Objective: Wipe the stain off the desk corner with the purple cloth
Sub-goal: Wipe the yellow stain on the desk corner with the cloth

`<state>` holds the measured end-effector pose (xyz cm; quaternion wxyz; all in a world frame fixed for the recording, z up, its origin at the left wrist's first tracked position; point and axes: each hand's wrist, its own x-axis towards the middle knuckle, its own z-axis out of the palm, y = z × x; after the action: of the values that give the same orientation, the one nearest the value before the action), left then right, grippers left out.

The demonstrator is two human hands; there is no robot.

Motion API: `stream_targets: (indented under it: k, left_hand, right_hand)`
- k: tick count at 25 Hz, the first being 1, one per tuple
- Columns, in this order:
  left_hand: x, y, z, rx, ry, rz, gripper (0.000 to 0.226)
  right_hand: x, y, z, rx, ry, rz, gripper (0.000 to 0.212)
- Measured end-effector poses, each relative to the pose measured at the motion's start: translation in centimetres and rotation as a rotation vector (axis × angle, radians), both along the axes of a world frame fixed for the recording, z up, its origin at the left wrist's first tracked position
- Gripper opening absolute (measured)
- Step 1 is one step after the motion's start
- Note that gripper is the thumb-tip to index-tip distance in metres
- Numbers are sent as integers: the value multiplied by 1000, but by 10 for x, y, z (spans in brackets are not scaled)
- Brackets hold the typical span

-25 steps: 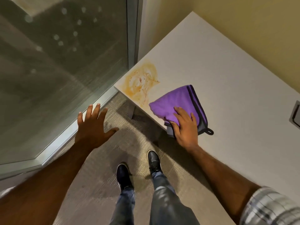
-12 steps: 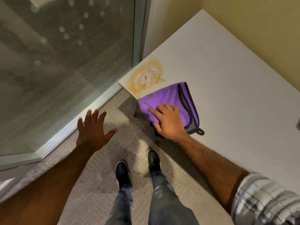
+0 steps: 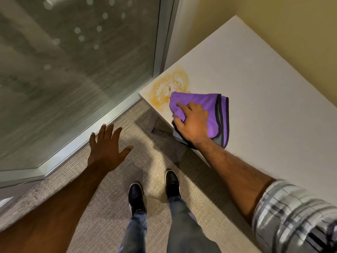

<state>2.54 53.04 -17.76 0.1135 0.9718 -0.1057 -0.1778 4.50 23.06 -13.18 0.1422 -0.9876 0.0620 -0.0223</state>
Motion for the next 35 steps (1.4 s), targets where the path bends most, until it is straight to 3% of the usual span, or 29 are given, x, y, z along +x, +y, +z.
stream_targets:
  k: [4, 8, 13, 20, 24, 28, 31, 33, 35]
  left_hand:
    - [2, -2, -1, -10, 22, 7, 89]
    - [6, -6, 3, -22, 34, 11, 82]
    - [6, -9, 4, -40, 72, 47, 80]
    - [1, -11, -1, -46, 27, 70, 77]
    - [9, -5, 0, -33, 12, 41, 78]
    - [9, 5, -1, 11, 2, 25, 82]
    - [10, 7, -1, 43, -7, -4, 88]
    - [11, 3, 1, 58, -10, -29, 92]
    - [14, 0, 5, 57, -19, -44, 95]
  right_hand:
    - [-41, -18, -3, -3, -47, 294, 51]
    - [-65, -44, -3, -27, -40, -25, 48]
    - [-5, -6, -1, 54, -1, -266, 51]
    - [-30, 2, -4, 43, -10, 199, 57]
    - [-42, -33, -4, 40, -75, -40, 51]
    - [17, -13, -2, 133, -36, -307, 60]
    - [32, 10, -2, 99, -20, -122, 52]
    - [9, 11, -2, 58, -22, 126, 52]
    - [-22, -11, -2, 53, -3, 239, 54]
